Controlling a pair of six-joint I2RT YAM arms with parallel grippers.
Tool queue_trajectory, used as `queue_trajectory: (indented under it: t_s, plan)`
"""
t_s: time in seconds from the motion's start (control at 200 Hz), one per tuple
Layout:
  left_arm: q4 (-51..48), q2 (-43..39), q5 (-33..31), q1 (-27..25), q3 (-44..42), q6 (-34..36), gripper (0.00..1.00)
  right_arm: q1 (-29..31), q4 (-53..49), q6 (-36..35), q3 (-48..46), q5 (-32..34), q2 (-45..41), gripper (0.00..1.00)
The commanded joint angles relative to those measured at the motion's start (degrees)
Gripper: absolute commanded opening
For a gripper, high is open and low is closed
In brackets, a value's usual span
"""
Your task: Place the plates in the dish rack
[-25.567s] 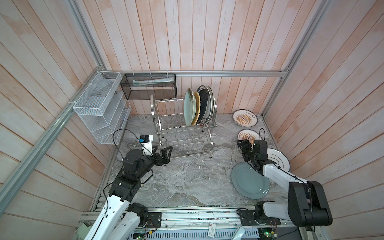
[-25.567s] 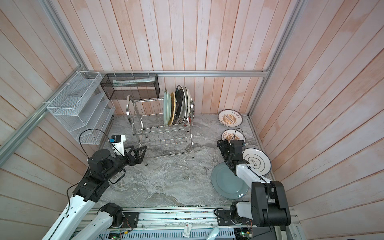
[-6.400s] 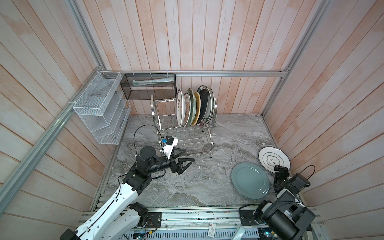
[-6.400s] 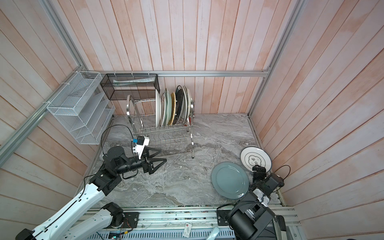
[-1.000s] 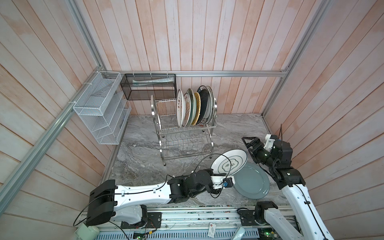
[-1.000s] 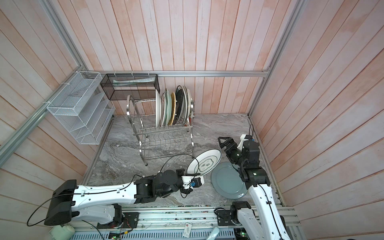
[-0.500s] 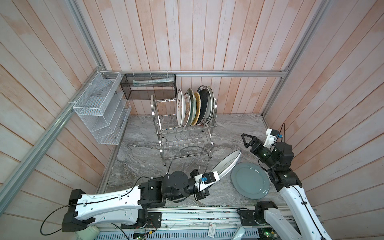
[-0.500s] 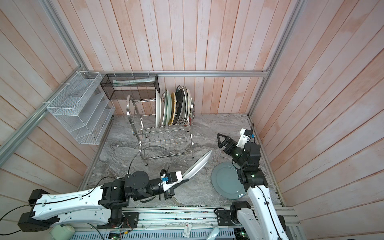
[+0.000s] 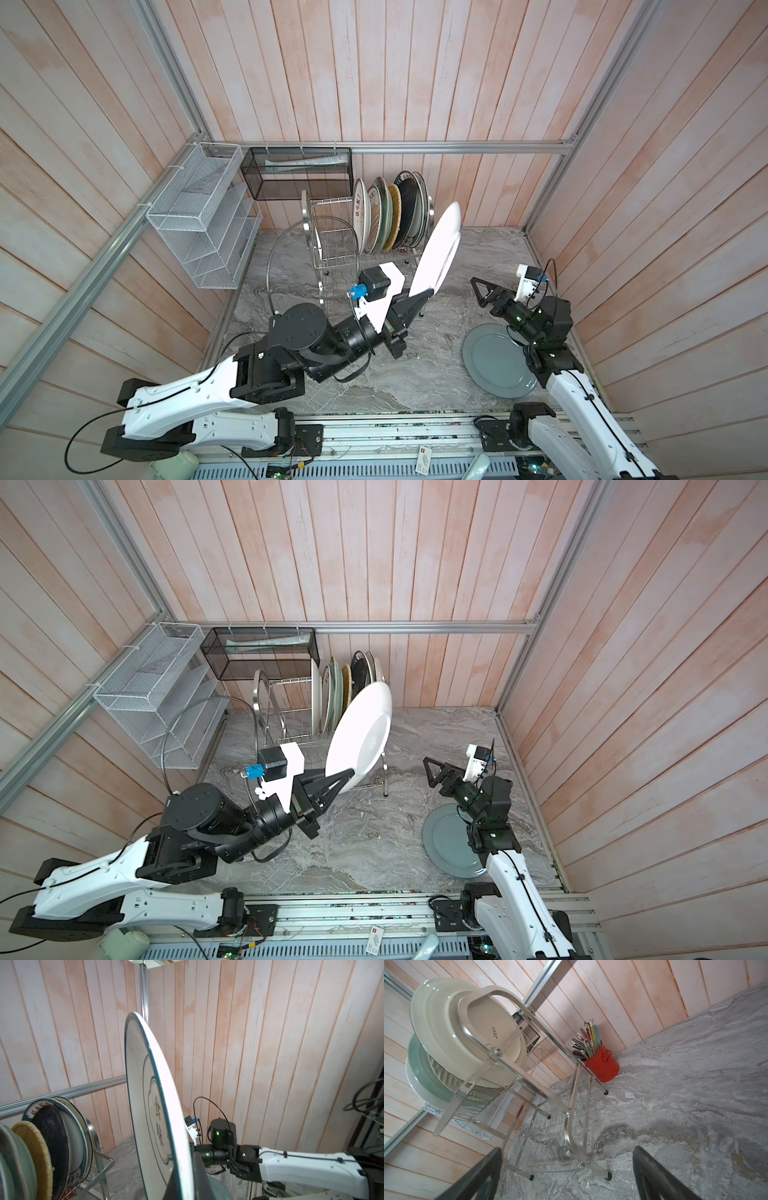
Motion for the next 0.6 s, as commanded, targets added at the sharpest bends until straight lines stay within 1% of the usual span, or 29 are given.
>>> queue_trajectory:
  t_s: [0.0,0.07,0.15,0.21,0.275,0.305,0.385,0.54,0.57,0.58,0.595]
  plan:
    - [2.66,1.21,-6.90,0.01,5.58,0.05,0.00,0.70,5.12,-1.43,-1.81,-2.16,-0.40,0.98]
    - [5.57,1.76,-9.62,-0.03,7.59,0.61,0.00,1.12,5.77,-1.62,-2.79,-2.31,-1.11,0.98]
    - [7.31,3.09,-14.71,0.09,10.38,2.32,0.00,2.14,6.79,-1.86,-3.57,-2.89,-1.82,0.98]
    - [6.09,4.82,-19.41,0.41,13.72,3.64,0.00,3.23,7.22,-2.34,-3.65,-3.30,-2.10,0.98]
    - [1.94,6.75,-21.09,2.76,17.97,2.39,0.00,4.38,7.14,-3.18,-3.47,-3.52,-2.12,0.98]
    - [-1.21,7.55,-20.82,4.59,20.04,0.44,0.00,4.78,7.14,-3.41,-3.37,-3.50,-2.10,0.98]
    - [-9.61,9.45,-17.20,10.75,25.48,-4.85,0.00,5.32,6.88,-3.72,-3.20,-3.58,-1.85,0.98]
    - [-16.18,11.93,-11.80,21.13,31.61,-6.31,0.00,5.92,6.30,-4.10,-2.65,-4.11,-1.37,0.98]
    - [-18.17,12.60,-9.82,23.43,33.18,-8.87,0.00,6.11,5.94,-4.35,-2.44,-4.09,-1.24,0.98]
    - [-18.91,12.90,-8.87,25.37,33.69,-9.25,0.00,6.12,5.74,-4.46,-2.36,-4.13,-1.29,0.98]
    - [-20.15,13.32,-7.69,26.85,34.59,-10.16,0.00,6.21,5.57,-4.57,-2.26,-3.99,-1.20,0.98]
